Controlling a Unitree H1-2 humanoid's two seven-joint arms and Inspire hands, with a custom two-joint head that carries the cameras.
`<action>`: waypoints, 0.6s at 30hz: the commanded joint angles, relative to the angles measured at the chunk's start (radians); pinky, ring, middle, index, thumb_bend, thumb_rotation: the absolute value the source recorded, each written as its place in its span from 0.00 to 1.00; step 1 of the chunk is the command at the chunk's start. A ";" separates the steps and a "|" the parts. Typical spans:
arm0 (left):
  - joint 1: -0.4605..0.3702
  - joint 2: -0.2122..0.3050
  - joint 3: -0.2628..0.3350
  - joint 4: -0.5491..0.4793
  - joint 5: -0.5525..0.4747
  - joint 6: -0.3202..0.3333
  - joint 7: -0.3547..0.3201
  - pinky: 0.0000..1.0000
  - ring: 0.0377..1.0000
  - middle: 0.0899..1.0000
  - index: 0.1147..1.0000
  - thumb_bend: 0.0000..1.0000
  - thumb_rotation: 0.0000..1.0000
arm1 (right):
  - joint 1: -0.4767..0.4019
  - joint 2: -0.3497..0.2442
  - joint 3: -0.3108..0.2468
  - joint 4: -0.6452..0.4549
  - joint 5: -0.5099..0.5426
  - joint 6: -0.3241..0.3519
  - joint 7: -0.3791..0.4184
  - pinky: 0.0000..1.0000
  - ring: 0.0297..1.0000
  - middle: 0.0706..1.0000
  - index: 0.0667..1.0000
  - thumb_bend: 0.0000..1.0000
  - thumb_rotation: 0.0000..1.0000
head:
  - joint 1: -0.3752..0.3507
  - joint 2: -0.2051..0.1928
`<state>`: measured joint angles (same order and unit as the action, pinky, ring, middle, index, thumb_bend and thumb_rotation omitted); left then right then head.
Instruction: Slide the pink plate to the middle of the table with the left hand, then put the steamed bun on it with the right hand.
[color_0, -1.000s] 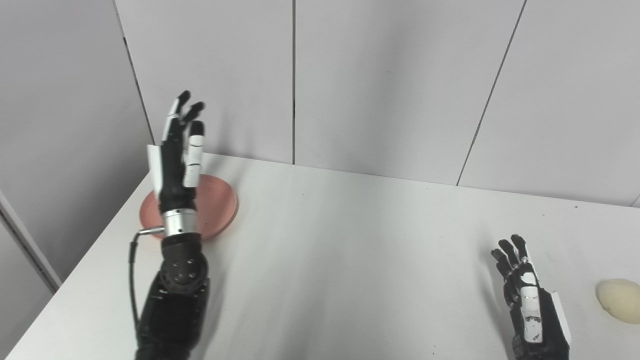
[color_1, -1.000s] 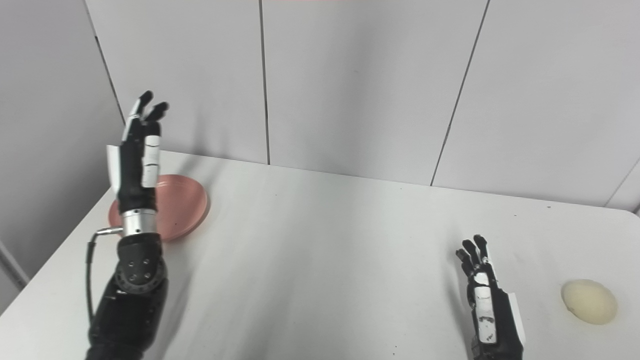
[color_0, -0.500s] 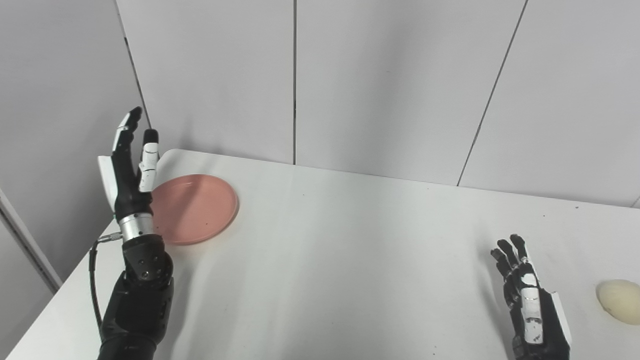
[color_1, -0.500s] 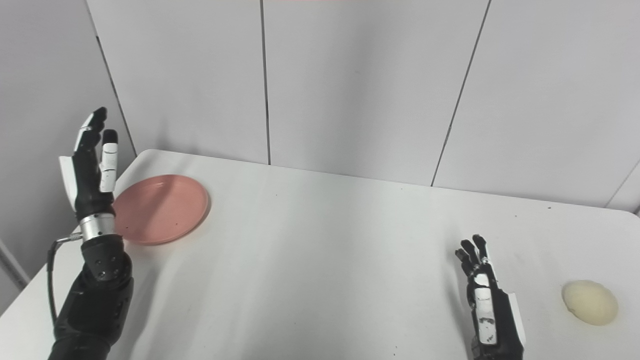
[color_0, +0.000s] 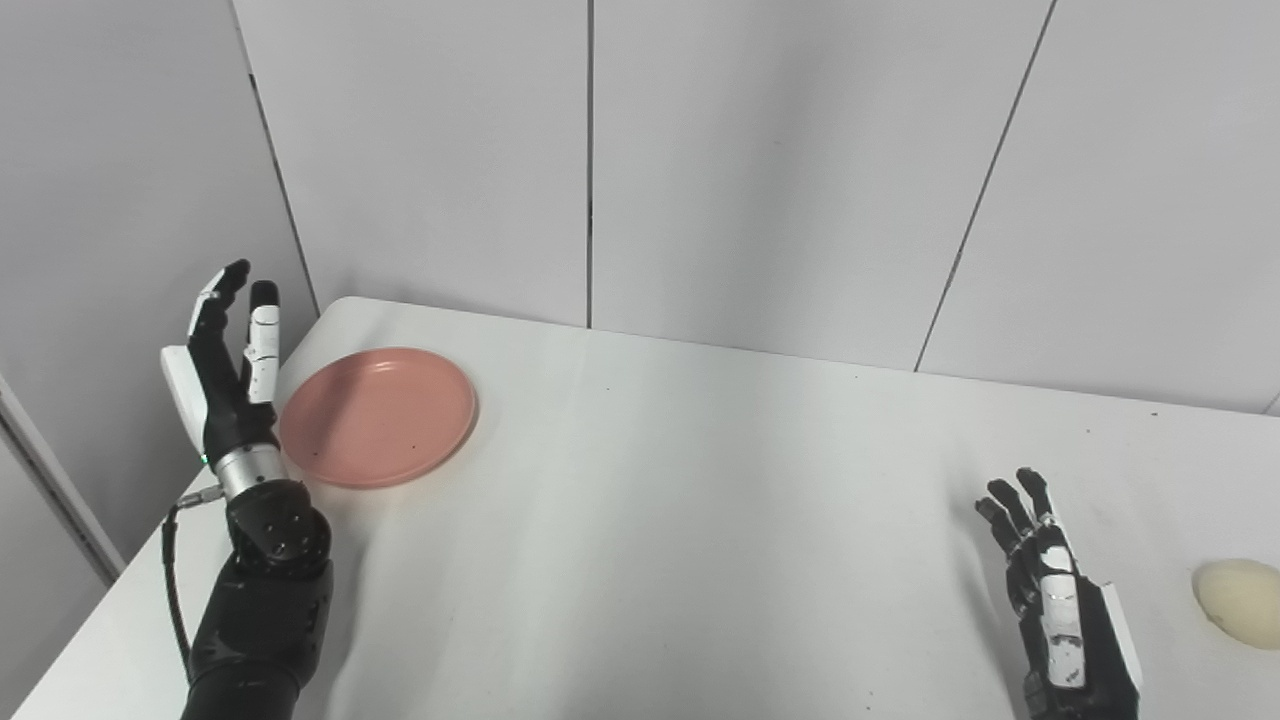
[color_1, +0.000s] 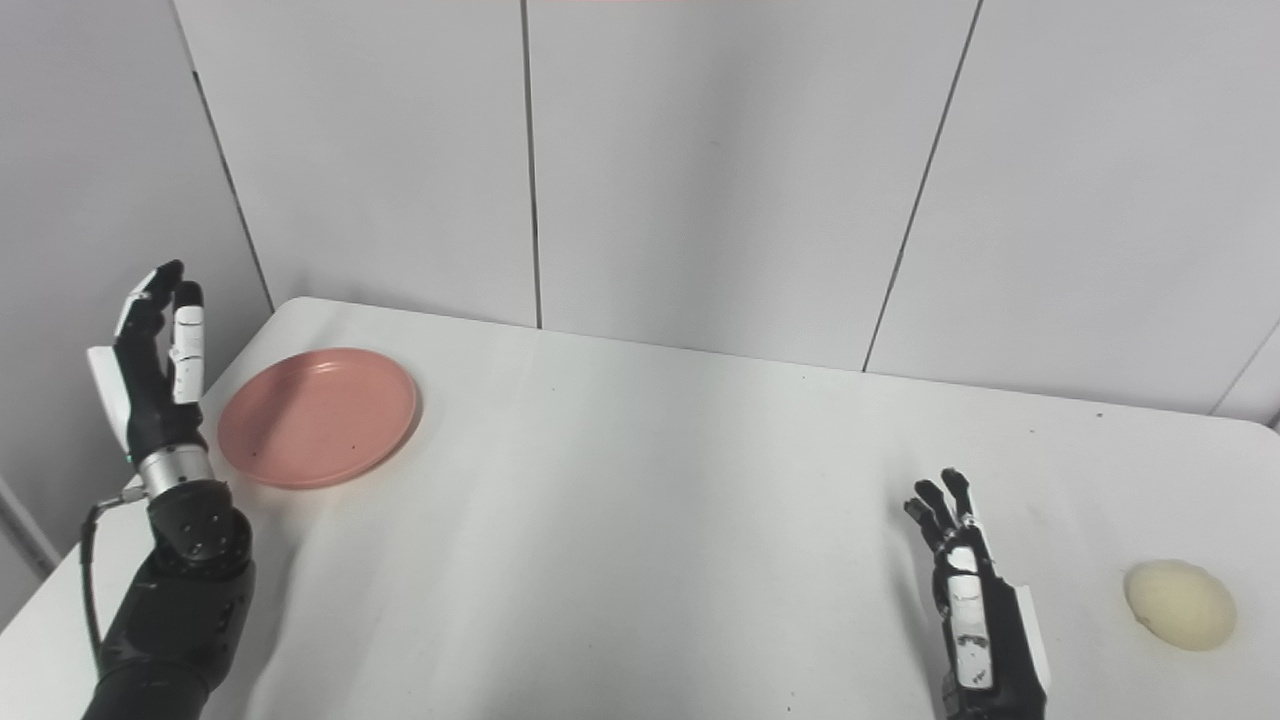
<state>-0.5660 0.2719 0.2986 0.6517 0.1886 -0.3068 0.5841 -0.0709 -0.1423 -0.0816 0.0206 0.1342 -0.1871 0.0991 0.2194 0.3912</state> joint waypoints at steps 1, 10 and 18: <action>-0.073 0.014 0.021 0.008 -0.066 -0.057 -0.013 0.88 0.87 0.83 0.72 0.80 0.99 | 0.064 -0.004 -0.004 0.057 -0.004 -0.023 0.005 1.00 0.90 0.91 0.97 0.68 1.00 | -0.002 0.001; -0.105 0.014 0.051 0.122 -0.223 -0.113 -0.092 0.90 0.87 0.83 0.81 0.76 0.96 | 0.065 -0.005 -0.005 0.055 -0.006 -0.022 0.003 1.00 0.91 0.90 0.97 0.69 1.00 | -0.005 0.005; -0.093 0.016 0.027 0.106 -0.227 -0.022 -0.123 0.96 0.94 0.89 0.85 0.78 1.00 | 0.065 -0.003 -0.005 0.057 -0.016 -0.035 0.000 1.00 0.91 0.90 0.96 0.70 1.00 | -0.007 0.006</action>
<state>-0.6157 0.2645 0.3372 0.7906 -0.0493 -0.3393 0.4682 -0.0702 -0.1426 -0.0811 0.0196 0.1247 -0.1873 0.0985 0.2132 0.3973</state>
